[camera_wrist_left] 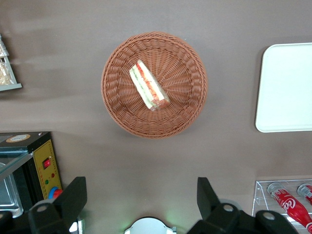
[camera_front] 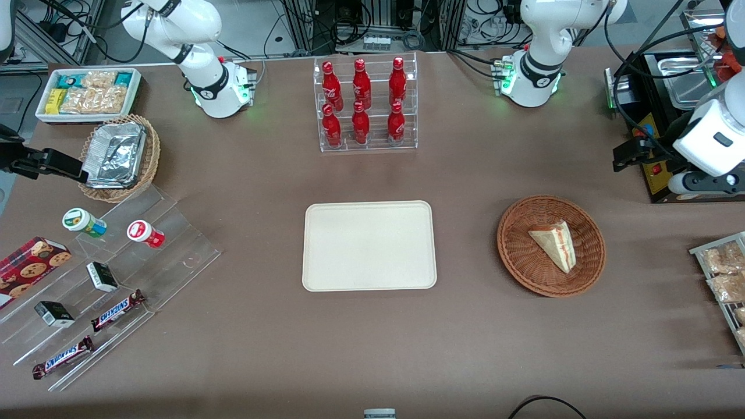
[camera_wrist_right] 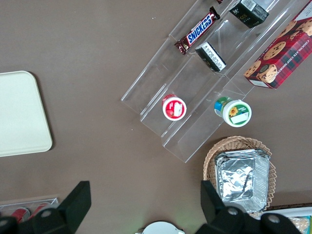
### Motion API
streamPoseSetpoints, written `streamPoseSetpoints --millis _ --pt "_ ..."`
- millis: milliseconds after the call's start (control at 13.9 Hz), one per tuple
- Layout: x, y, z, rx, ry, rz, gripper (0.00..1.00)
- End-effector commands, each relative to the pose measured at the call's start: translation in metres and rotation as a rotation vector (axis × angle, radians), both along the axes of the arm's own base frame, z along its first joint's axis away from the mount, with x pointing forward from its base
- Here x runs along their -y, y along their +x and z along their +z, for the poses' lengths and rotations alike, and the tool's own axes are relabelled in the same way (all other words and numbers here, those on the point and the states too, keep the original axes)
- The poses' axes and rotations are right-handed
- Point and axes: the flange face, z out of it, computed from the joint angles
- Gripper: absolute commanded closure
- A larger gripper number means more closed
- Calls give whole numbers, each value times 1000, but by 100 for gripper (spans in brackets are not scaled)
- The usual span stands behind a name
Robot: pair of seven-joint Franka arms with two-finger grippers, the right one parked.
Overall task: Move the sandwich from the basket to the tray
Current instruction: 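Move the left gripper over the wicker basket and lower toward the sandwich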
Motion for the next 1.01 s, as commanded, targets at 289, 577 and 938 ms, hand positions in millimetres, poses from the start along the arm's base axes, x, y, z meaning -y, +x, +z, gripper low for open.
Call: streamPoseSetpoints --millis 289,577,938 --pt "0 10 -17 -27 91 10 0" --pt "1 15 -81 -4 107 119 0" --pt "-6 -3 -170 76 92 290 0"
